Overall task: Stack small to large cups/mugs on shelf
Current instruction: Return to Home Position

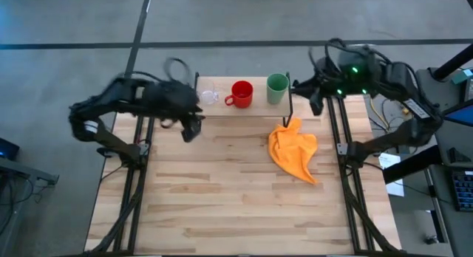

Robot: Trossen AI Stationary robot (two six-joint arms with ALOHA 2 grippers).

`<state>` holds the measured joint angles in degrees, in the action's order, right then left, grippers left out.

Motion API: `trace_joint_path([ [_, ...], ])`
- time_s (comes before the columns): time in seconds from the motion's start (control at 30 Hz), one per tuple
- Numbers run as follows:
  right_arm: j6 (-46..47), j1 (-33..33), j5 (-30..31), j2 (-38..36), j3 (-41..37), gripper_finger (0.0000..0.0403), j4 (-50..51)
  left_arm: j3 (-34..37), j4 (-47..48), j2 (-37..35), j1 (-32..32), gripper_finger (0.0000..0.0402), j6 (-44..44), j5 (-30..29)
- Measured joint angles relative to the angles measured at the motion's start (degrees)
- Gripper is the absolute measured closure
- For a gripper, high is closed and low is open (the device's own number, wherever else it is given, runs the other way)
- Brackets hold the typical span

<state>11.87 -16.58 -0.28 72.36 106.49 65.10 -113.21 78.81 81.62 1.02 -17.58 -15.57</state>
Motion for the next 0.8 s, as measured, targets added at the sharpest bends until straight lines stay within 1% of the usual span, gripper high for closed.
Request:
trace_joint_path([
  [0.17, 1.3, 4.3, -0.2, -9.8, -13.6, 0.0317, -11.1, 1.3, -9.6, -7.7, -0.5, 0.0297, 0.3, 0.0],
  [0.23, 2.0, 5.9, -0.1, -14.3, -19.7, 0.0319, -15.7, 4.0, -12.7, -11.2, -0.5, 0.0297, 0.2, 0.0],
  [0.3, 3.4, 7.2, -0.1, -18.8, -25.8, 0.0322, -19.8, 8.3, -16.3, -14.7, -0.5, 0.0297, -0.1, 0.0],
  [0.43, 5.7, 9.5, -0.1, -27.9, -37.6, 0.0325, -27.4, 20.6, -25.2, -22.4, -0.5, 0.0297, -2.6, 0.2],
  [0.6, 8.1, 11.3, -0.1, -38.1, -52.3, 0.0323, -41.1, 38.8, -37.8, -32.8, -0.5, 0.0297, -8.1, 0.7],
  [0.67, 8.9, 11.4, -0.1, -41.5, -57.2, 0.0321, -45.3, 45.8, -44.3, -36.8, -0.5, 0.0297, -9.0, 2.5],
  [0.73, 9.7, 11.4, 0.1, -44.4, -61.5, 0.0321, -48.6, 51.9, -49.7, -40.5, -0.4, 0.0297, -8.1, 5.3],
  [0.8, 10.6, 11.4, 0.1, -46.8, -65.3, 0.0323, -51.1, 57.3, -54.1, -43.6, -0.5, 0.0297, -7.8, 6.1],
])
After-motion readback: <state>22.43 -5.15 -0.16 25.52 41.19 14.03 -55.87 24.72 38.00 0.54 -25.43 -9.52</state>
